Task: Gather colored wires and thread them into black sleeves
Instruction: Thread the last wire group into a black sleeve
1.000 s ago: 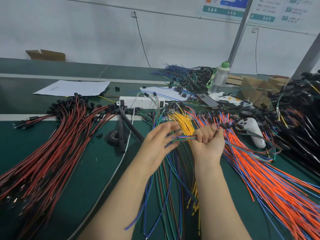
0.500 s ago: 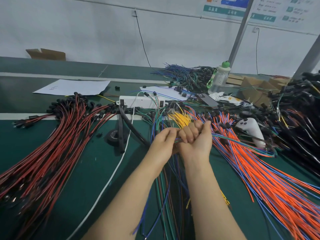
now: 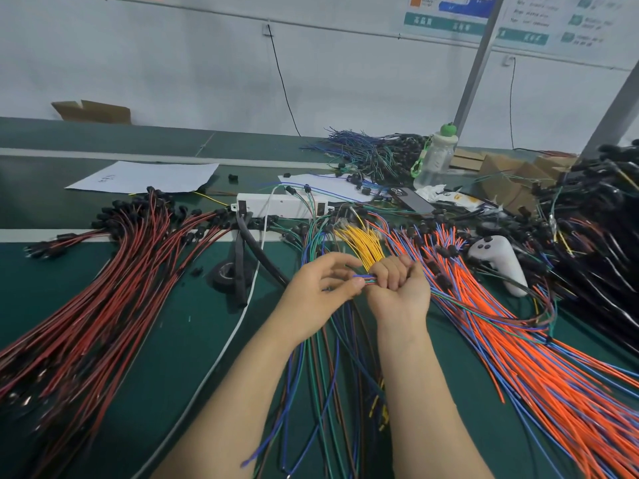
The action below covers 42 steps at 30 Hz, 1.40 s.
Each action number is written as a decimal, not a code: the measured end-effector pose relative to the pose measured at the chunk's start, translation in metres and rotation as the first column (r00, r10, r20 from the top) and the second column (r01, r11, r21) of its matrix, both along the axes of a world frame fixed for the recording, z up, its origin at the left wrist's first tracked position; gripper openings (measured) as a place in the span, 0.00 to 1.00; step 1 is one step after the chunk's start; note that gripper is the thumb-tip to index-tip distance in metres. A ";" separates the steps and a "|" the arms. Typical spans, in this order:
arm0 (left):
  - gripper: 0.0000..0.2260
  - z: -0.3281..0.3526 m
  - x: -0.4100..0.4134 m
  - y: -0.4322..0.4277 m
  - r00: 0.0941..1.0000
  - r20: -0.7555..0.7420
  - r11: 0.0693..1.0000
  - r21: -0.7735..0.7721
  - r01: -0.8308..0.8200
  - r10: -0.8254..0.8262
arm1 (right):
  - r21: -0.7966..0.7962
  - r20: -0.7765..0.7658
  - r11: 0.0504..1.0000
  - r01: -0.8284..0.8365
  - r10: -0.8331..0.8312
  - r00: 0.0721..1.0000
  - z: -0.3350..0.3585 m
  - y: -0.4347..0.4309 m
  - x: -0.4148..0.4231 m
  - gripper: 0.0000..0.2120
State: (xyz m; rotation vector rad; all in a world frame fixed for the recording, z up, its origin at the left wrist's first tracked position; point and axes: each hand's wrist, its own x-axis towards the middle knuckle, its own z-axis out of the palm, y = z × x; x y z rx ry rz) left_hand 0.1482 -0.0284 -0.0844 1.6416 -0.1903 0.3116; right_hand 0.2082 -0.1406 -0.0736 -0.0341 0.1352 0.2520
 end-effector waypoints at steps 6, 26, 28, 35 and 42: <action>0.09 0.002 -0.001 -0.003 0.999 0.003 0.999 0.001 -0.033 0.033 | -0.008 -0.026 0.999 -0.044 0.044 0.999 0.000 -0.001 0.000 0.21; 0.12 0.002 -0.003 -0.002 1.000 -0.025 1.000 0.022 0.018 -0.017 | 0.008 -0.009 0.999 -0.040 0.041 0.999 -0.001 -0.001 0.000 0.22; 0.14 0.000 -0.003 -0.006 1.000 0.011 0.988 0.151 -0.022 0.021 | -0.016 -0.035 1.000 -0.026 0.025 0.999 -0.001 -0.001 0.001 0.22; 0.06 -0.006 0.000 -0.010 0.927 0.325 0.817 0.474 -0.329 0.185 | -0.025 -0.103 0.999 -0.040 0.037 0.994 -0.001 0.000 0.000 0.20; 0.04 -0.005 0.000 -0.010 0.956 0.191 0.907 0.317 -0.276 0.225 | 0.015 -0.135 0.999 -0.047 0.048 0.990 -0.003 0.003 0.000 0.20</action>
